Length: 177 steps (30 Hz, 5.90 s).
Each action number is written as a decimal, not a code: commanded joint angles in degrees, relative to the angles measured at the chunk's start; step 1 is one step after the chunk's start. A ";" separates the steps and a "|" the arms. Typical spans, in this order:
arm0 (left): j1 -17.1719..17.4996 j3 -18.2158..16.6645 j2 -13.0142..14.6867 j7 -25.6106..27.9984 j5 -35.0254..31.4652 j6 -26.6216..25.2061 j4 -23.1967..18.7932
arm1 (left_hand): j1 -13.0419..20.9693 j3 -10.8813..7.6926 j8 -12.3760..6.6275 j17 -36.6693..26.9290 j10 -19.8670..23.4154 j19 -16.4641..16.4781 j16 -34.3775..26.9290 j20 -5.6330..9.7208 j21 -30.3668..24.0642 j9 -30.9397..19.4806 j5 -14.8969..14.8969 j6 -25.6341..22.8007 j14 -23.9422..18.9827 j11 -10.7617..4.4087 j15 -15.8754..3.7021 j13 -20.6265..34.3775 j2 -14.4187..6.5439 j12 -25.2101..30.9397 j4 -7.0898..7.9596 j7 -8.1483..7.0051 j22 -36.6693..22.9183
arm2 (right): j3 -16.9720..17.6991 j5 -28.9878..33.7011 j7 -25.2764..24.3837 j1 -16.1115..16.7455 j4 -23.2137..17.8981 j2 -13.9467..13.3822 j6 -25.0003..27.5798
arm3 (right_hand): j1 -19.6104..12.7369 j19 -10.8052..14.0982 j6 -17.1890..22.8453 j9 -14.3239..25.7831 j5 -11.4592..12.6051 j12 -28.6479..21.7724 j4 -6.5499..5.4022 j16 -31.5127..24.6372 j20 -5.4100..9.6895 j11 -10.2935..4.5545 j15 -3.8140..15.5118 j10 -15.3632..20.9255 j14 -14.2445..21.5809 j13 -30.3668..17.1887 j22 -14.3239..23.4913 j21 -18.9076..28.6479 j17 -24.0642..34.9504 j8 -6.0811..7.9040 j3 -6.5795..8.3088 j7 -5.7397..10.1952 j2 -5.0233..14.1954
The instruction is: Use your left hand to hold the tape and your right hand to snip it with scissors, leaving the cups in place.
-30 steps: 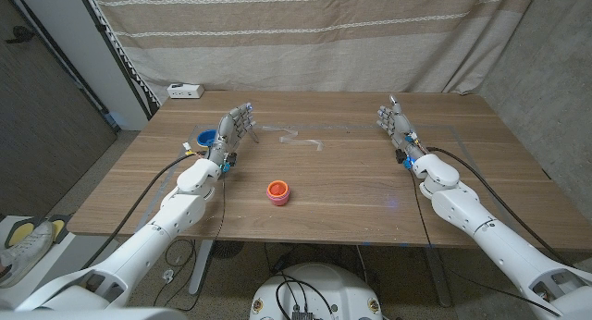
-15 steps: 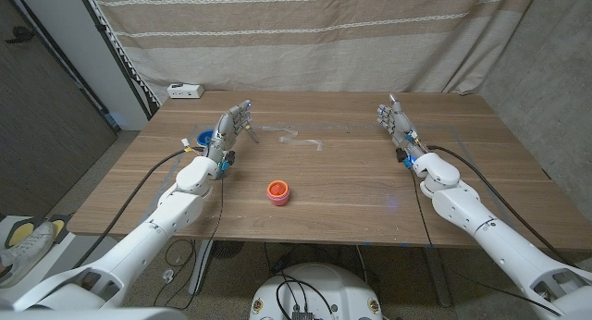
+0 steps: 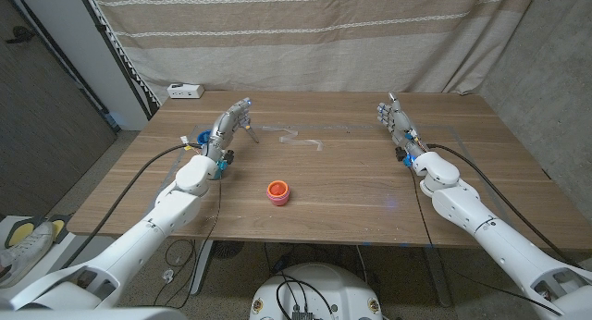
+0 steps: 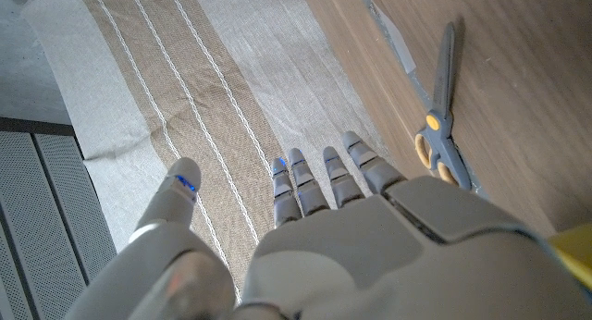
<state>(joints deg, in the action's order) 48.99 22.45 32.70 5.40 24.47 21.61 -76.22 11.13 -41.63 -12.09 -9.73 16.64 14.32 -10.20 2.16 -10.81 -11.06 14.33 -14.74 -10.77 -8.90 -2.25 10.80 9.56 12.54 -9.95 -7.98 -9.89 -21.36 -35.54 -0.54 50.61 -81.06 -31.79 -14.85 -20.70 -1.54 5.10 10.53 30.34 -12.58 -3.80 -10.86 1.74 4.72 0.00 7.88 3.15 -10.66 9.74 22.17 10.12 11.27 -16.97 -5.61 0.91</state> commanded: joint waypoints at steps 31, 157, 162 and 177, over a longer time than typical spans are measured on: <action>0.06 1.19 3.00 8.26 -13.30 -0.12 -4.12 | 2.70 -0.06 -0.98 -0.22 2.04 0.24 -0.40 5.99 -0.28 -0.19 1.28 -2.98 -0.57 -0.44 -9.04 0.19 0.13 0.32 -0.24 -0.19 -0.13 | 0.99 1.24 -1.03 2.70 -3.10 -2.47 -0.24 | -0.71 -0.32 -0.40 0.04 0.59 0.35 0.61 0.34 0.22 -0.35 0.15 -0.46 -0.77 -0.13 0.25 -1.47 0.14 -0.22 -0.35 -0.07 -0.05; -4.28 6.18 12.99 20.70 -48.13 -20.30 -17.71 | 33.06 -0.04 -0.46 -1.09 13.68 18.29 -0.42 9.54 -1.23 -1.06 0.79 -14.99 -16.45 -2.83 -10.70 3.80 -0.58 2.00 -0.32 -3.57 -0.48 | 1.31 1.79 -3.57 2.18 -4.98 -2.47 2.02 | -1.41 0.65 -0.30 0.06 1.77 -0.03 1.17 0.32 0.45 -4.44 3.49 -0.30 -2.59 -0.33 0.42 -5.90 0.16 -0.19 -0.23 3.21 0.97; -4.65 6.63 13.31 20.69 -49.63 -20.60 -17.55 | 33.68 -0.04 -0.89 -1.16 13.83 17.93 -0.51 9.52 -1.02 -1.16 0.58 -15.91 -16.14 -2.85 -10.68 3.94 -0.36 2.00 -0.23 -4.02 -0.50 | 1.17 2.22 -3.87 2.16 -4.67 -2.18 1.48 | -1.42 0.69 -0.36 0.06 1.78 -0.03 1.19 0.32 0.44 -4.49 3.49 -0.32 -2.59 -0.33 0.42 -5.98 0.16 -0.21 -0.24 3.20 0.97; -6.37 7.77 14.73 19.67 -53.71 -21.35 -17.52 | 35.25 0.68 -2.13 -1.58 12.65 16.98 -0.86 9.49 -0.84 -3.37 -0.37 -15.23 -15.51 -3.05 -10.49 4.91 -0.16 1.20 0.40 -3.30 -0.74 | 1.12 3.01 -4.75 2.08 -3.91 -1.84 0.88 | -1.56 0.91 -0.36 0.07 1.84 -0.04 1.30 0.28 0.61 -4.68 3.71 -0.35 -2.49 -0.33 0.43 -6.30 0.15 -0.18 -0.24 3.31 0.99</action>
<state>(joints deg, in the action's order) 43.76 29.39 46.37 26.05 -26.31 1.08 -93.52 45.95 -40.98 -13.91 -11.08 29.51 31.78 -10.99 2.87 -11.85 -14.00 14.16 -29.61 -26.50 -11.76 -2.74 15.40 9.39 13.93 -9.95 -11.85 -10.55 -20.20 -32.99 -4.94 52.78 -85.58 -34.04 -13.10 -21.89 -1.11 4.70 10.40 31.60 -12.15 -2.97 -10.41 1.74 0.41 2.04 7.47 0.90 -10.77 9.99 16.10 10.15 11.00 -17.00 -2.55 1.52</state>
